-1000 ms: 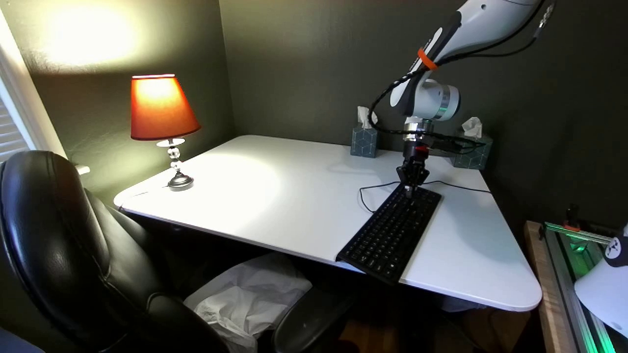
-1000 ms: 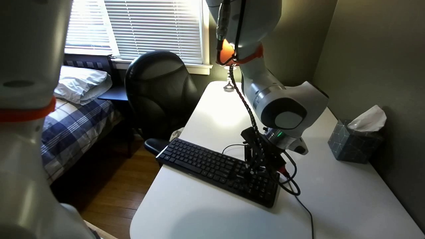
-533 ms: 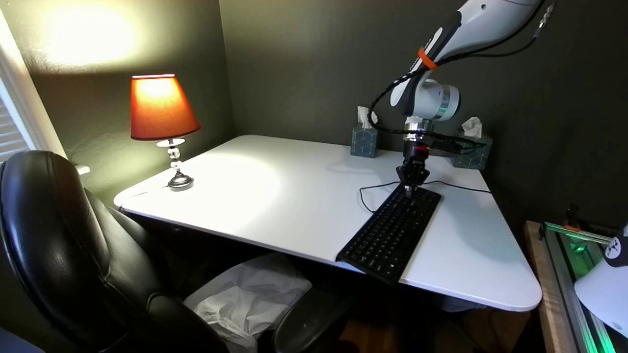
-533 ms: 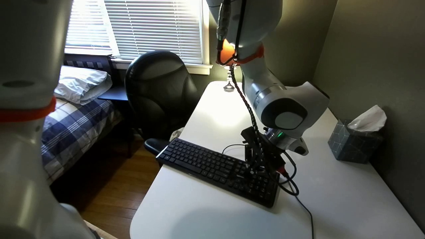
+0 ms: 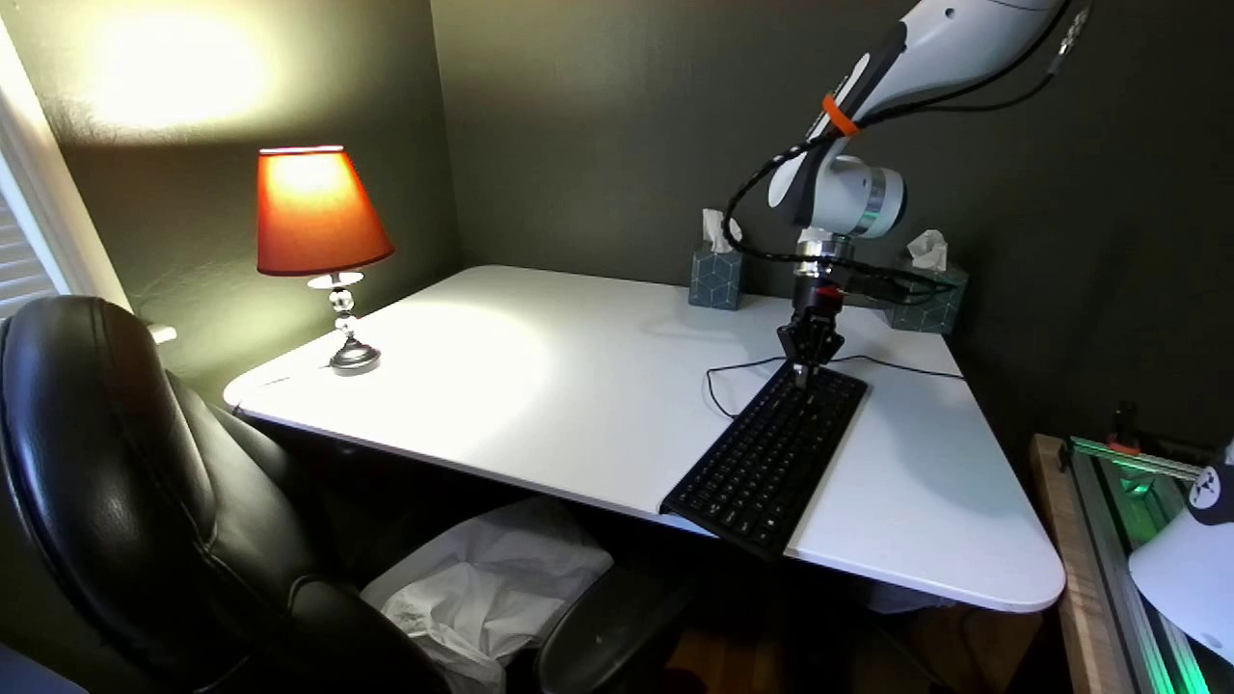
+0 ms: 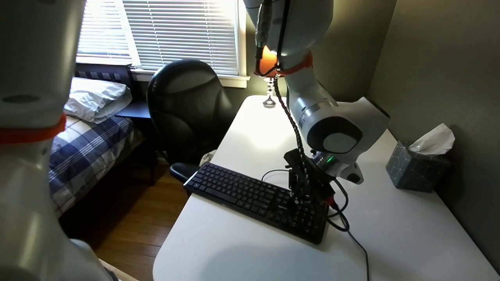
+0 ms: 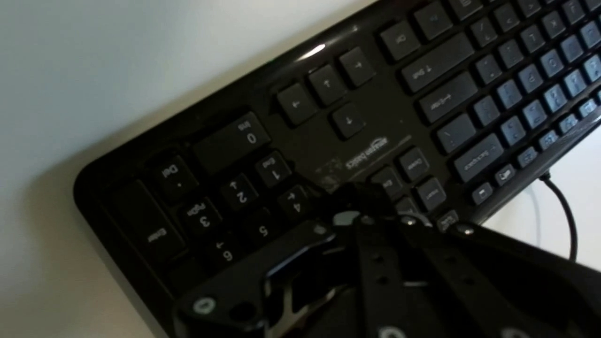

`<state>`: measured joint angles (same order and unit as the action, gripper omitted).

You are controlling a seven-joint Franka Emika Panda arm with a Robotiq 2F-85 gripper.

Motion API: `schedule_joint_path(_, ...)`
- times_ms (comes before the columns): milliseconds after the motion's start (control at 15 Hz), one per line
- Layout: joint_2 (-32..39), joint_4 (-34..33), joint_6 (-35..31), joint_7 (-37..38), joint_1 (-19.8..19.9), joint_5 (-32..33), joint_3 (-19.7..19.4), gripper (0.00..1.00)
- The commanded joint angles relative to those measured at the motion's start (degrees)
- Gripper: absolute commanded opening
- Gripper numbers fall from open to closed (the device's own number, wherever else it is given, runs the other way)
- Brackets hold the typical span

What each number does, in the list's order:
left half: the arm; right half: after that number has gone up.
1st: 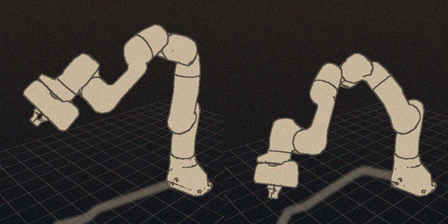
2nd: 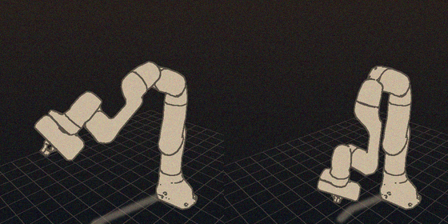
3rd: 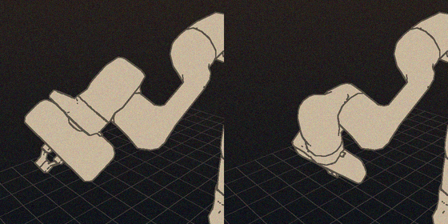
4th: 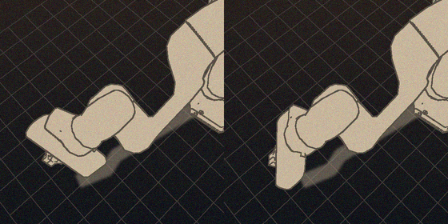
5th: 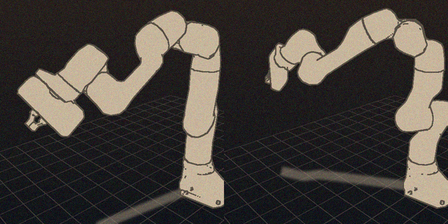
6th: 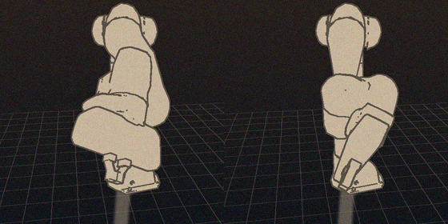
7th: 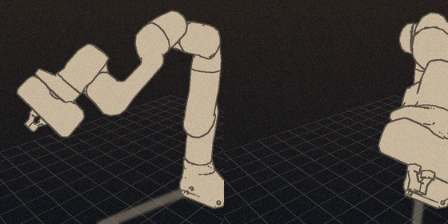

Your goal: Press a button on the right side of the keyboard

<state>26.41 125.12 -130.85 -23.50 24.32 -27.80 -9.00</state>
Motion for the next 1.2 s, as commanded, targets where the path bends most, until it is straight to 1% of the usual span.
schedule_joint_path(0,-0.02,1.07,-3.15,0.11,0.58,-1.92,1.19,0.00)
schedule_joint_path(400,-1.78,2.68,-3.69,-0.20,0.45,-1.72,1.21,0.00)
schedule_joint_path(867,-5.81,5.85,-6.03,-0.93,0.30,-1.08,1.42,0.00)
schedule_joint_path(933,-6.46,6.22,-5.75,-0.94,0.15,-0.60,1.28,0.26)
schedule_joint_path(1000,-7.11,6.53,-5.46,-0.98,-0.01,-0.14,1.10,0.28)
schedule_joint_path(1067,-7.90,6.96,-5.20,-1.33,-0.06,0.07,1.02,0.33)
schedule_joint_path(1133,-8.79,7.58,-5.38,-1.54,-0.25,0.45,0.82,0.42)
